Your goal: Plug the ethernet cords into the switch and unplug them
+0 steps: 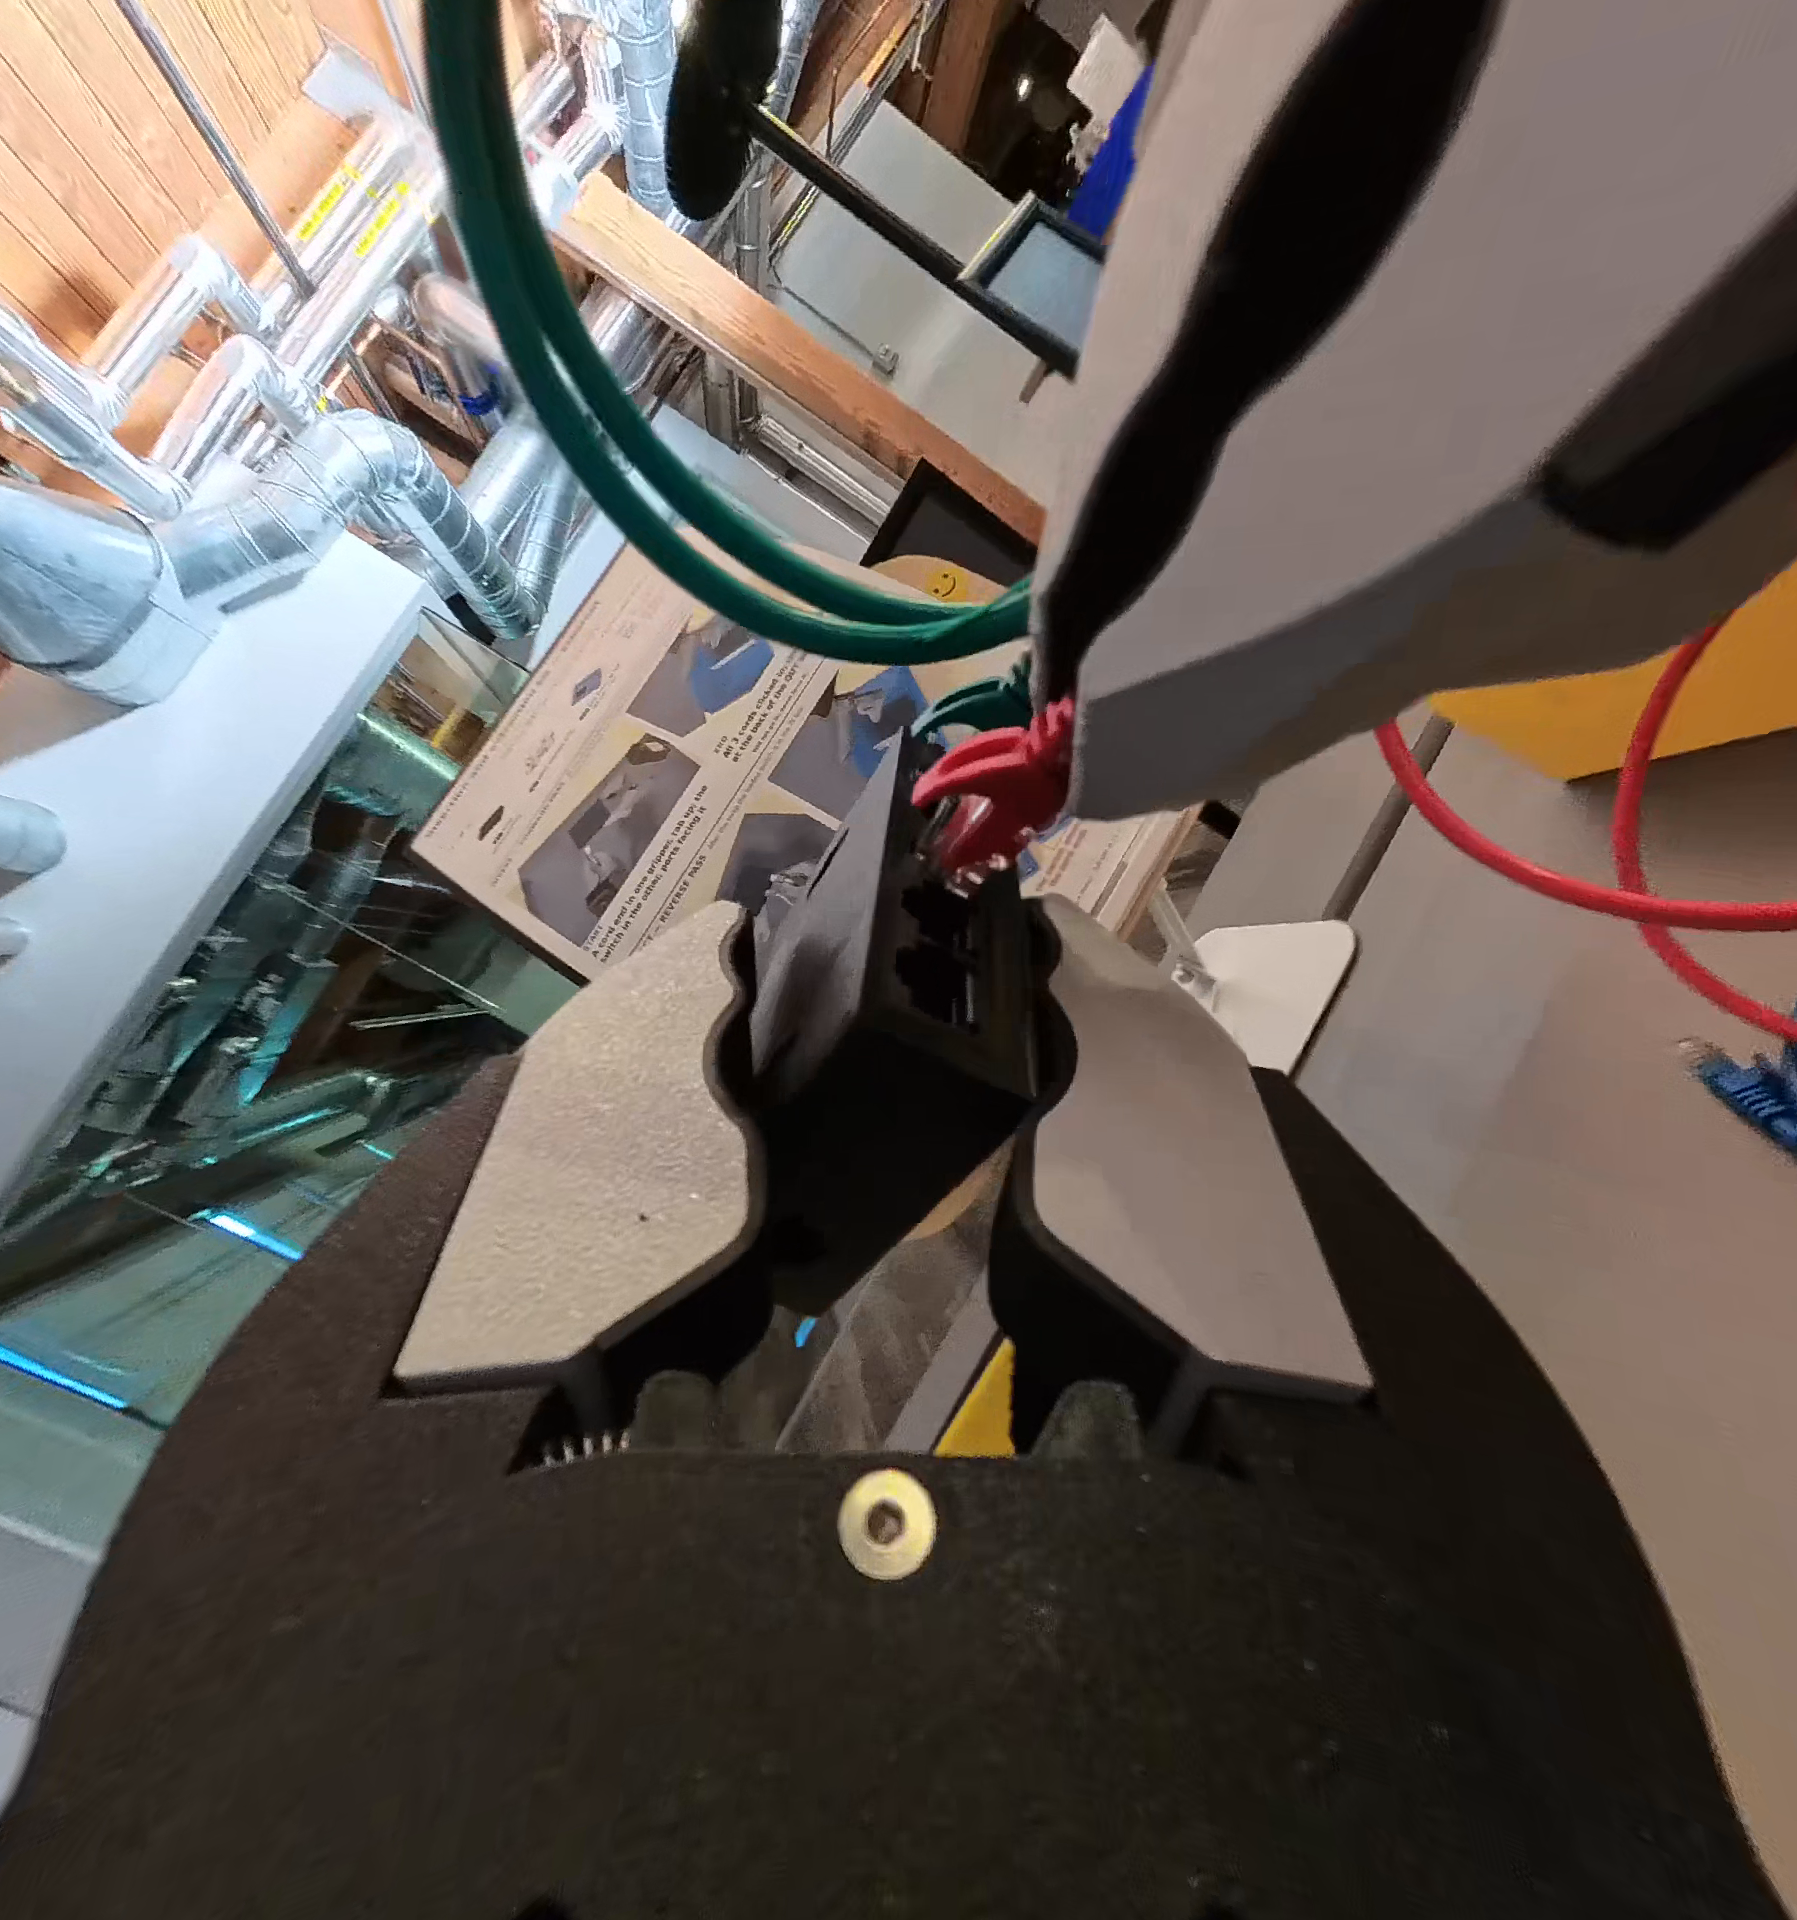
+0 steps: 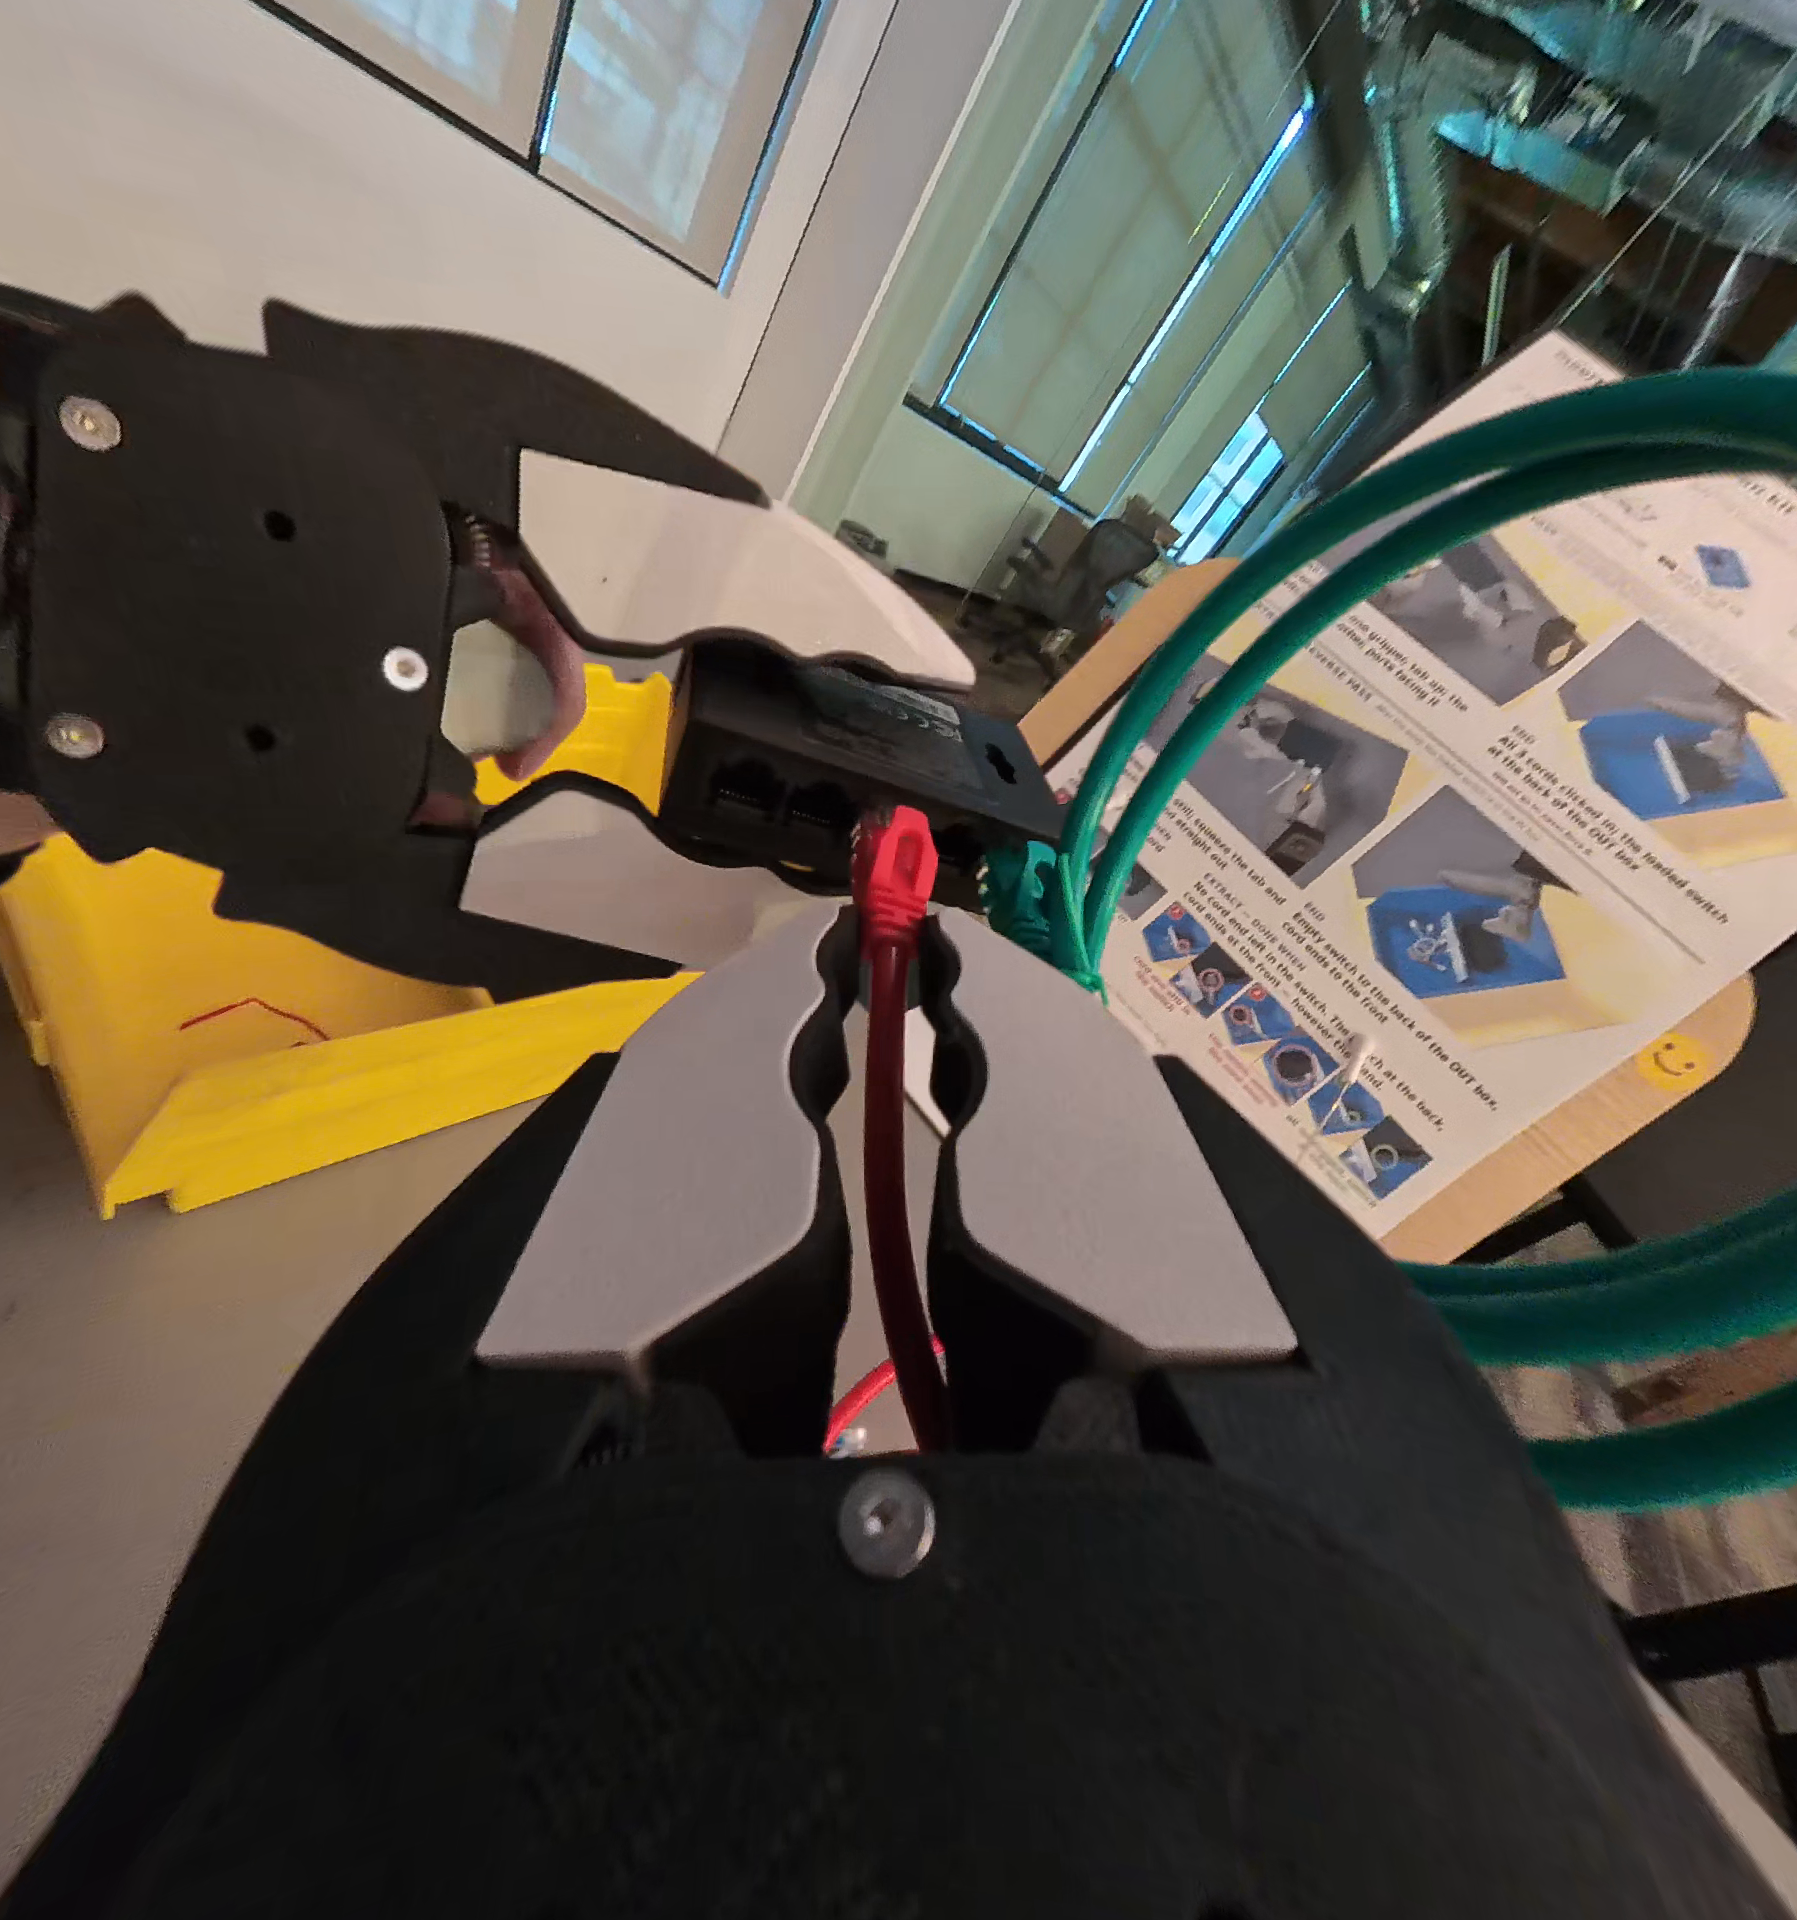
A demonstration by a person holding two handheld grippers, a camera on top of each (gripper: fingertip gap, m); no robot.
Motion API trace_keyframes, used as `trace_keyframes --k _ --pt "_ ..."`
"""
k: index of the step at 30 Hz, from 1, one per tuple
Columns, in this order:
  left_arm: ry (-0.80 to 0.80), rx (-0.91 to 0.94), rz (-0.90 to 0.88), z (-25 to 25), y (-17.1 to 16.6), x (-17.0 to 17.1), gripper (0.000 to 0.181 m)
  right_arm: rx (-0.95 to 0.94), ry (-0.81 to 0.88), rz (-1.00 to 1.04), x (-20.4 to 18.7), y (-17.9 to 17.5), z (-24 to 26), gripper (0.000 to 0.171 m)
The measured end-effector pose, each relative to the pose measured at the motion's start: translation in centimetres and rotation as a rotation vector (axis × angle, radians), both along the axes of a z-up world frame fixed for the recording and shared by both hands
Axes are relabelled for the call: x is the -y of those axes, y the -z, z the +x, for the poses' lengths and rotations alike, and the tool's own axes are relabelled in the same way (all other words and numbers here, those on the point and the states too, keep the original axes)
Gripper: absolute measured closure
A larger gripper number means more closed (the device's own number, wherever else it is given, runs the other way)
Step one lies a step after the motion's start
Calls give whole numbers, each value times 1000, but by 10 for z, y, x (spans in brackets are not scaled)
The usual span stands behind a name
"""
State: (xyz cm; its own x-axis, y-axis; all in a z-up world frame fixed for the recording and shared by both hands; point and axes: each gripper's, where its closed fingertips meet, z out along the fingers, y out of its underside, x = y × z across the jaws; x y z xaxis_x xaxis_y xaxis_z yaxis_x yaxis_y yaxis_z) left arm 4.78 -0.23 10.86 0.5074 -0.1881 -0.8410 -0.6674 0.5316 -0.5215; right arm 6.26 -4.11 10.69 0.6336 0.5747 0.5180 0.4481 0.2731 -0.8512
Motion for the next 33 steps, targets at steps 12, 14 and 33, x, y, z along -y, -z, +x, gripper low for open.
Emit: trace_keyframes --k 12,14,33 --pt "255 309 -305 1 -20 16 87 -54 81 196 0 -21 10 160" --pt "358 395 -364 1 -27 23 86 -75 74 219 1 -25 12 159" --pt "647 398 -381 1 -32 56 79 -53 -35 307 19 -27 -3 159"
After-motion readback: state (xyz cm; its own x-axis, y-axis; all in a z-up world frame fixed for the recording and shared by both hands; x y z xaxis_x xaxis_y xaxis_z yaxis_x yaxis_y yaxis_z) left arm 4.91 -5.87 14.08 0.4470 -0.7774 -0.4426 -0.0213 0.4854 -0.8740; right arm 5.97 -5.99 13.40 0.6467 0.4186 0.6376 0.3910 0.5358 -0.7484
